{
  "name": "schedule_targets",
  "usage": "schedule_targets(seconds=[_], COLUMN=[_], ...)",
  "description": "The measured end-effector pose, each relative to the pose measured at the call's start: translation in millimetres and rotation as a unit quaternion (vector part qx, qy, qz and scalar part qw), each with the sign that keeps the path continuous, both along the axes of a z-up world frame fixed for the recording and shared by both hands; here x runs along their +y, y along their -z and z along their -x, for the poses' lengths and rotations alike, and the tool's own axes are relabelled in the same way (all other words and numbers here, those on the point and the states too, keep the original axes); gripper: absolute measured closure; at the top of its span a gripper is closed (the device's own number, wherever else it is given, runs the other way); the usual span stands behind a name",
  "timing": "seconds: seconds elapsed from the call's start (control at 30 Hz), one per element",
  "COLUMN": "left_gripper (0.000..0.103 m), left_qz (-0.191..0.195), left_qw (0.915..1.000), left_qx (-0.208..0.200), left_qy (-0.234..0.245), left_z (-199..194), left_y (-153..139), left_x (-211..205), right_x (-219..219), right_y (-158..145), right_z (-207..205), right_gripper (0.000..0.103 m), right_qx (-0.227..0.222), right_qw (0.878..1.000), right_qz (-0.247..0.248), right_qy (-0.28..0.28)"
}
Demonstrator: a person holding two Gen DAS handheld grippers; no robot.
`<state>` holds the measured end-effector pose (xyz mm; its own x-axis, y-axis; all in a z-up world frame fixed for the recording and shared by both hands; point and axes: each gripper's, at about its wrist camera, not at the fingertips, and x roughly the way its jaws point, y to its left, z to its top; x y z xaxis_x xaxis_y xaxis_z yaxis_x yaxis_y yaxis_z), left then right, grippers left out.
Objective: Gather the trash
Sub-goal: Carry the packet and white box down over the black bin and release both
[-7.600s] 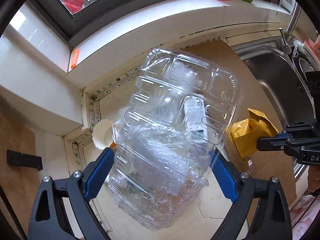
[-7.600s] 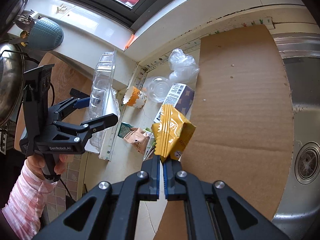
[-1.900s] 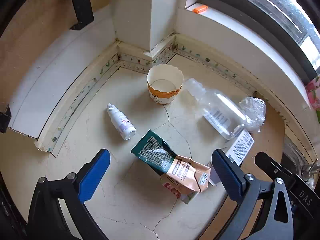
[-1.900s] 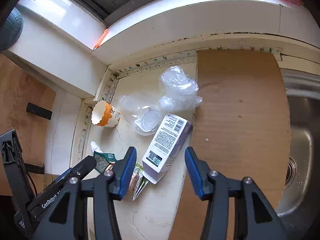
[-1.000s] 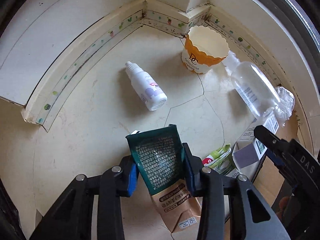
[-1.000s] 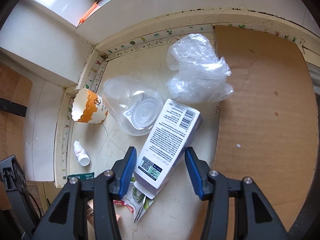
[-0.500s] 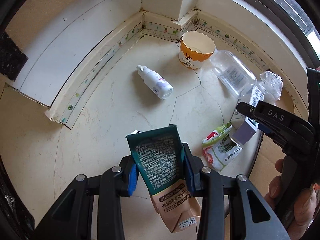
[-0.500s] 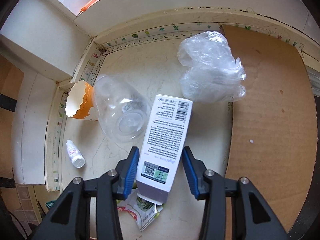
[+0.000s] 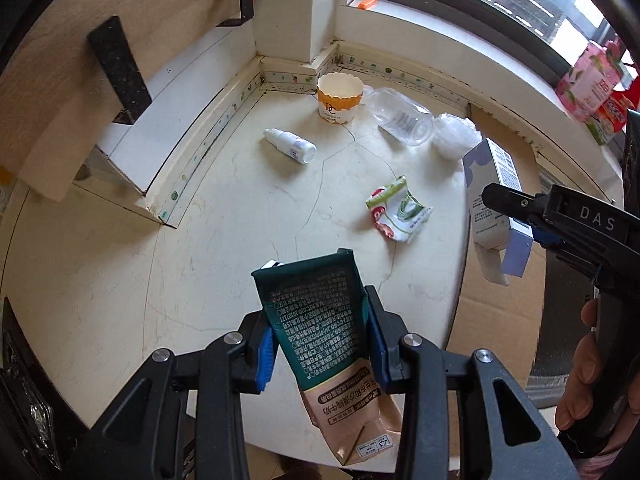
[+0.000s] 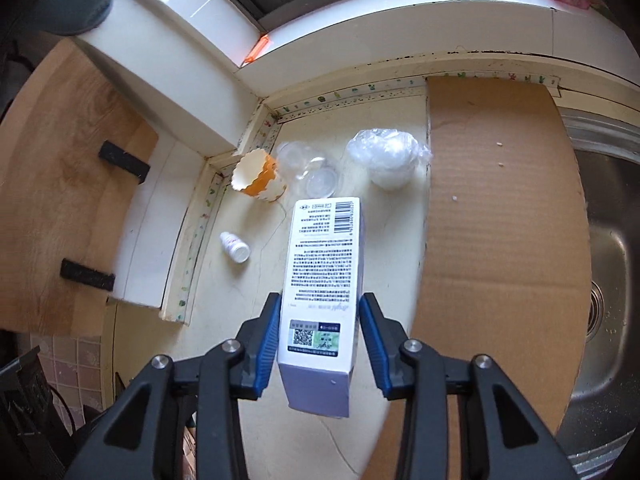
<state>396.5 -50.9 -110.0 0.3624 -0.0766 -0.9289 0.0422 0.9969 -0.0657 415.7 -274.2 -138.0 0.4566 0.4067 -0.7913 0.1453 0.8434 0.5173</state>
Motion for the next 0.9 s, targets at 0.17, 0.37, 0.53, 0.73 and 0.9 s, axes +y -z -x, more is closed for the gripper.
schedule_targets(seconds=[0.17,0.37,0.53,0.73,0.9], left_gripper=[0.066,0.066,0.066,0.066,0.066], left_qz=[0.005,0.011,0.012,0.003,-0.002], left_qw=[0.9987,0.9953,0.9924,0.9896,0.9886], left_qx=[-0.035,-0.06,-0.07,-0.074,-0.067], left_qy=[0.037,0.075,0.101,0.124,0.135], left_z=[58.0,139.5,208.5,282.8,329.9], left_y=[-20.1,-33.3,-28.7,-11.0,9.4], left_x=[15.5,26.5,36.3,55.1,63.1], right_x=[7.8,36.9,68.7,102.4,121.8], right_y=[-23.5,-51.6,-61.3,-56.3,-30.7], right_z=[76.5,178.7,256.1,342.2,392.0], right_gripper=[0.063,0.063,0.063,0.063,0.063], right_qx=[-0.034,-0.072,-0.091,-0.098,-0.07], right_qw=[0.999,0.997,0.995,0.995,0.997], right_qz=[-0.006,-0.006,0.003,0.007,0.014], right_qy=[-0.004,0.02,0.03,0.025,0.014])
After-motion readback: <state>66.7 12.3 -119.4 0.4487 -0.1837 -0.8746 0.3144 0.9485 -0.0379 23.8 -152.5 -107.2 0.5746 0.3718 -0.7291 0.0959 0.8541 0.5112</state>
